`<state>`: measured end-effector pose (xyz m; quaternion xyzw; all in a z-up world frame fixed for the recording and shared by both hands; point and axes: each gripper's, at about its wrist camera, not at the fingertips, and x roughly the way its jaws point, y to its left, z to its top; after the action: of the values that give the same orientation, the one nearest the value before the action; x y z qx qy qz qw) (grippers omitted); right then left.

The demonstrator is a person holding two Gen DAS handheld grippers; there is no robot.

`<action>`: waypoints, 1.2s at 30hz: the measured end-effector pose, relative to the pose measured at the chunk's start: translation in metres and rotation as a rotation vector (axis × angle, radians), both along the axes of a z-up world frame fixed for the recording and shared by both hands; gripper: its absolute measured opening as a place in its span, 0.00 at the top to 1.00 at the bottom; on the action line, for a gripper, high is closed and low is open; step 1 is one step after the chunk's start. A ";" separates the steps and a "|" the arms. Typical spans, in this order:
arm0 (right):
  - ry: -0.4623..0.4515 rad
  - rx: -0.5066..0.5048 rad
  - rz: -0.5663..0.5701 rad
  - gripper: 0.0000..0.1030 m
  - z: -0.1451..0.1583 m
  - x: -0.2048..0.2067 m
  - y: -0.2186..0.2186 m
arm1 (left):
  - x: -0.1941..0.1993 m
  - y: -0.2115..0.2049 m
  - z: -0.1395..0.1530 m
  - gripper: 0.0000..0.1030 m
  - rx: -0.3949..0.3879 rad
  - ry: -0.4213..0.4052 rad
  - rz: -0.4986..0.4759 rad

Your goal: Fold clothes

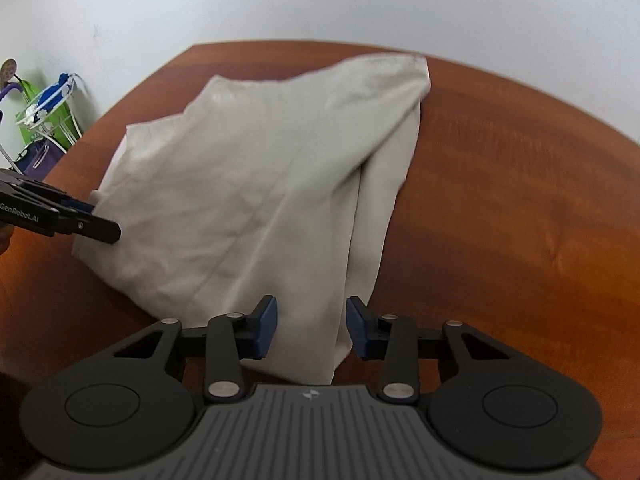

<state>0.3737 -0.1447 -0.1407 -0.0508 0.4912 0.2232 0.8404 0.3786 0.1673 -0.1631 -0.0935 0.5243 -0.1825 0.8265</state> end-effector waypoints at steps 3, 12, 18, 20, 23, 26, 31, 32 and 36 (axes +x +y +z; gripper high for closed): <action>0.034 0.027 -0.017 0.74 -0.008 -0.001 -0.003 | -0.002 -0.003 0.000 0.62 0.016 -0.003 -0.011; -0.014 0.170 -0.194 0.96 0.017 -0.014 -0.027 | -0.005 -0.006 -0.002 0.62 0.040 0.005 -0.043; 0.041 0.173 -0.295 0.95 0.005 -0.035 -0.031 | -0.010 -0.013 0.000 0.62 0.067 -0.007 -0.076; 0.068 0.151 -0.297 0.94 0.000 -0.039 -0.028 | -0.012 -0.014 0.001 0.62 0.078 -0.009 -0.088; 0.090 0.116 -0.289 0.90 0.001 -0.042 -0.024 | -0.015 -0.014 0.003 0.62 0.091 -0.007 -0.098; 0.077 0.055 -0.288 0.85 0.009 -0.042 -0.024 | -0.018 -0.011 0.007 0.62 0.104 -0.004 -0.091; -0.022 0.026 -0.274 0.85 0.029 -0.035 -0.023 | -0.025 -0.004 0.021 0.62 0.075 -0.027 -0.065; -0.033 0.028 -0.266 0.85 0.030 -0.032 -0.021 | -0.027 -0.003 0.023 0.62 0.069 -0.035 -0.067; -0.072 0.028 -0.215 0.85 0.035 -0.017 -0.005 | -0.034 -0.005 0.032 0.62 0.051 -0.070 -0.079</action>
<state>0.3570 -0.1499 -0.1059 0.0061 0.4601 0.1366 0.8773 0.3448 0.1627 -0.1312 -0.0451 0.5030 -0.2048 0.8384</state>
